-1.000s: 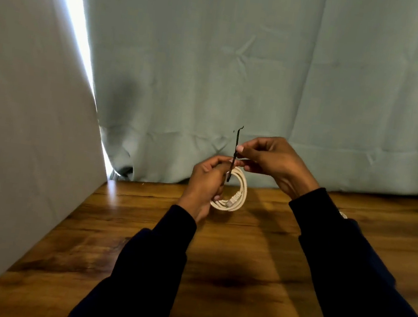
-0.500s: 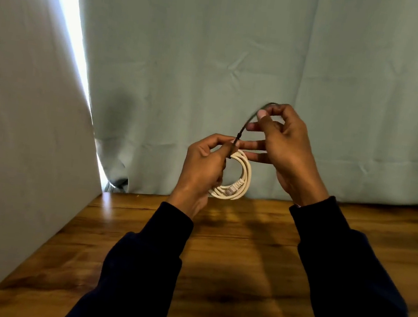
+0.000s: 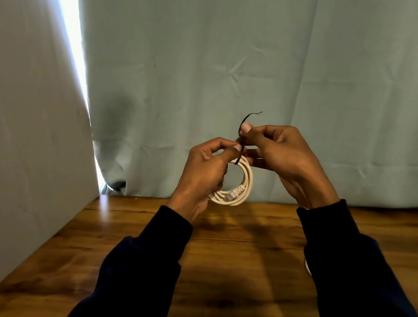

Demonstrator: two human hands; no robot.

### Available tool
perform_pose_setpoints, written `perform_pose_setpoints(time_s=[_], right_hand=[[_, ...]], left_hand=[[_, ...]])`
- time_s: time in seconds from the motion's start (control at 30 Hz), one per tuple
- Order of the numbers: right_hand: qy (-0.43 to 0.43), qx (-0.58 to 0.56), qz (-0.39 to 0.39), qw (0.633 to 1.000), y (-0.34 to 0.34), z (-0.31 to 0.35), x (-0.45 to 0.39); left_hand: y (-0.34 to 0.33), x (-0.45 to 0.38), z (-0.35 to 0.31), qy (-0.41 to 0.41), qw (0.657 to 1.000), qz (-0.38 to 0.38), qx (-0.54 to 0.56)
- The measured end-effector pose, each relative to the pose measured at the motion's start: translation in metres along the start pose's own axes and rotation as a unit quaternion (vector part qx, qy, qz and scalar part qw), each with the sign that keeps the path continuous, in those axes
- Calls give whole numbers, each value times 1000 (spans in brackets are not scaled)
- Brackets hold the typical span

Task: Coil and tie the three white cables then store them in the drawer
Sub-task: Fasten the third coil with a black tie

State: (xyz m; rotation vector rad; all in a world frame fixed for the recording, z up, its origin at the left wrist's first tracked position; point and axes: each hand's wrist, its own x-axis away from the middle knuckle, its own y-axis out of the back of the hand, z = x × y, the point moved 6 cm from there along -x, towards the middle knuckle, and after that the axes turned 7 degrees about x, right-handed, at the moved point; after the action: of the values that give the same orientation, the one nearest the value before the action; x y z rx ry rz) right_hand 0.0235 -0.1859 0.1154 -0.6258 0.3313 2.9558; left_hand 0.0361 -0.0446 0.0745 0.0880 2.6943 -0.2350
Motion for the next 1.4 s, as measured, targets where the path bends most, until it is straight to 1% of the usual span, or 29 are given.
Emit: perform_pose_setpoints(time_s=[0.13,0.17,0.2,0.27,0.3,0.33,0.37,0.4,0.43,0.53,0.6,0.7,0.77,0.9,1.0,1.07,1.13,1.2,1.3,1.37,1.4], right_hand=[[-46,-78,3,996,-2,-6,-1],[-45,-104,-5,994,0,-6,-2],[-37,-132,-26,990,3,-5,-2],[-2,-163,-104,981,13,-4,-1],[21,-156,-143,977,16,-2,0],[41,-143,-165,975,17,0,1],[53,-131,-168,976,16,1,1],[52,-123,-151,979,12,2,1],[39,-116,-119,985,8,3,1],[-7,-63,0,998,-3,1,2],[-8,-50,24,998,-3,0,2],[19,-48,-2,999,1,0,1],[71,14,-43,996,6,4,0],[151,137,-134,970,9,8,3],[179,187,-175,950,10,10,3],[175,180,-179,951,12,9,2],[152,132,-168,965,15,7,2],[103,65,-134,983,17,5,2],[10,-19,-25,999,12,-1,0],[-26,-45,43,998,9,-4,-1],[-37,-54,62,996,8,-6,-2]], left_hand=[[0,1,-2,-4,1000,4,-14],[-1,1,-2,-3,1000,8,-16],[-1,1,-1,-2,1000,12,-17],[-2,1,-1,1,1000,18,-17],[-2,1,-1,3,1000,21,-16],[-3,1,-1,4,1000,25,-13],[-4,1,-1,4,1000,27,-11],[-4,2,-1,5,1000,28,-10],[-3,1,-1,5,1000,25,-9],[2,-1,-2,4,1000,11,-12],[2,-1,-3,4,1000,8,-19],[-2,1,-2,14,1000,17,-9],[-4,3,-3,24,999,22,6],[-6,8,-4,35,999,25,12],[-10,8,-7,30,998,49,22],[-12,8,-7,21,996,83,23],[-13,8,-9,-3,993,113,13],[-12,8,-12,-32,991,128,2],[-11,8,-16,-71,989,131,-8],[-10,7,-18,-91,987,130,-17],[-9,7,-18,-99,986,129,-24]])
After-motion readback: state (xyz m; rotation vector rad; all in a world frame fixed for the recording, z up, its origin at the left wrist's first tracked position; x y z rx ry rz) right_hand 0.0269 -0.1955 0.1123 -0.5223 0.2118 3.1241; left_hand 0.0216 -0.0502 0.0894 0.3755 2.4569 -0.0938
